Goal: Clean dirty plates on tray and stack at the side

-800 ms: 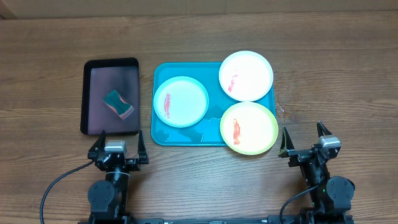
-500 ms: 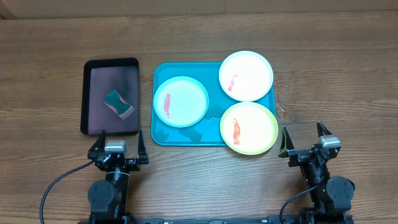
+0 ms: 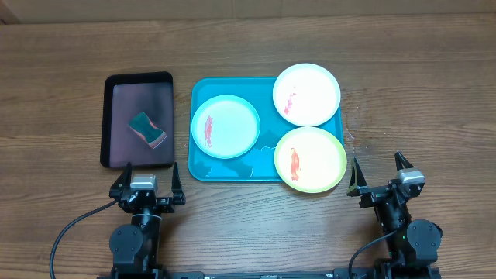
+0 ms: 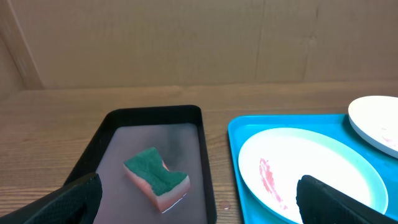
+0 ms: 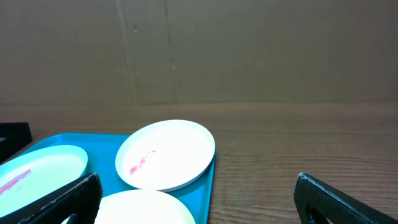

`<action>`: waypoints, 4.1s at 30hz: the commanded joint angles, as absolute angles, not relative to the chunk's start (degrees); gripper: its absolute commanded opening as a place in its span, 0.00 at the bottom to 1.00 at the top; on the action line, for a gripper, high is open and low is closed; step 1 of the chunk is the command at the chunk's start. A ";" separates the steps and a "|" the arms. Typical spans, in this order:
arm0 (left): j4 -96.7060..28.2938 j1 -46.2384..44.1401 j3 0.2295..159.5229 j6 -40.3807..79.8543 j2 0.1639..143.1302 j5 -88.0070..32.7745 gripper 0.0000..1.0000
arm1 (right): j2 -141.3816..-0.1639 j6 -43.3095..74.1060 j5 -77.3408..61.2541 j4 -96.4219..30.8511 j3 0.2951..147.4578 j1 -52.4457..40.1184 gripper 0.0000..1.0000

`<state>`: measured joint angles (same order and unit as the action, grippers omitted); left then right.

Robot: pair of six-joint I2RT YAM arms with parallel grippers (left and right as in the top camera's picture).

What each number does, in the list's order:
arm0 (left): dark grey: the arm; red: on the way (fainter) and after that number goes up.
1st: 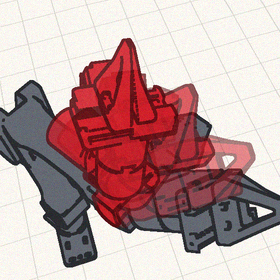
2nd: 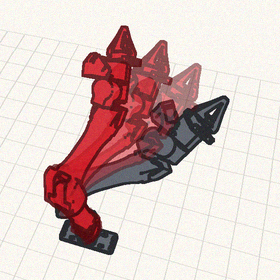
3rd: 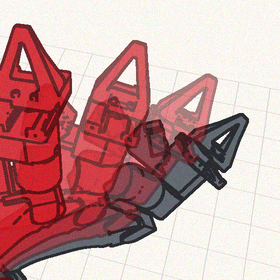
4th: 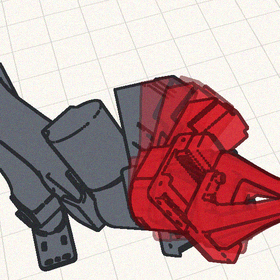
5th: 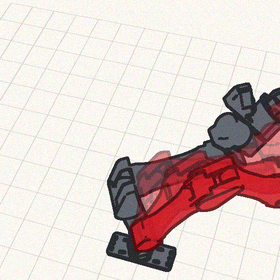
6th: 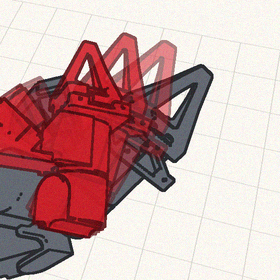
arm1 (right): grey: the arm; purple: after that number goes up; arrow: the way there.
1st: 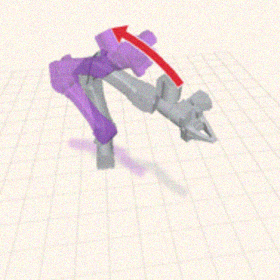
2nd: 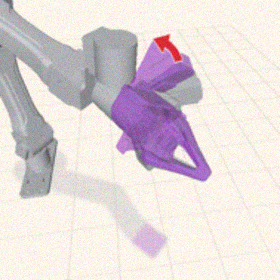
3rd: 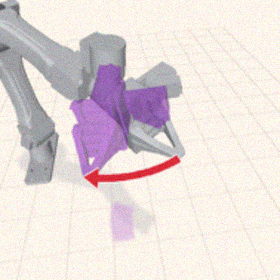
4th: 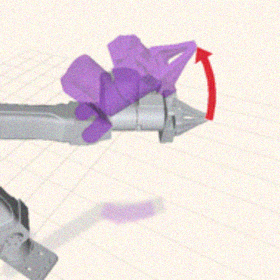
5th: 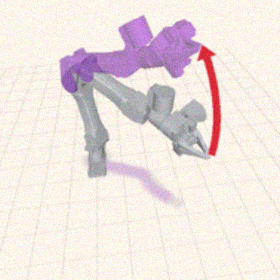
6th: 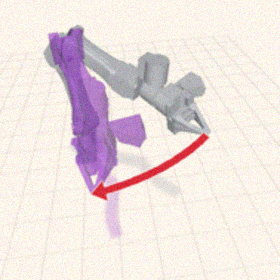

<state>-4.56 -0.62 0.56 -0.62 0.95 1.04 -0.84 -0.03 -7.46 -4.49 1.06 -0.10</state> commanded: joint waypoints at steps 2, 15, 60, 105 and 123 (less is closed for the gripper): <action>-4.43 -0.23 0.27 -1.74 0.25 0.38 1.00 | -0.16 -0.25 -7.38 -4.19 0.47 -0.47 1.00; -4.43 -0.23 0.27 -1.74 0.25 0.38 1.00 | -0.16 -0.25 -7.38 -4.19 0.47 -0.47 1.00; -4.45 -0.23 0.27 -1.76 0.25 0.38 1.00 | -0.16 3.05 -16.84 -2.87 4.25 -0.54 1.00; -51.03 -0.45 64.97 7.84 42.70 -7.14 1.00 | -47.99 1.50 -21.37 -35.05 53.80 -1.41 1.00; -78.00 -4.21 93.49 8.47 76.84 -4.40 1.00 | -74.32 2.15 -30.79 -47.03 72.34 -8.99 1.00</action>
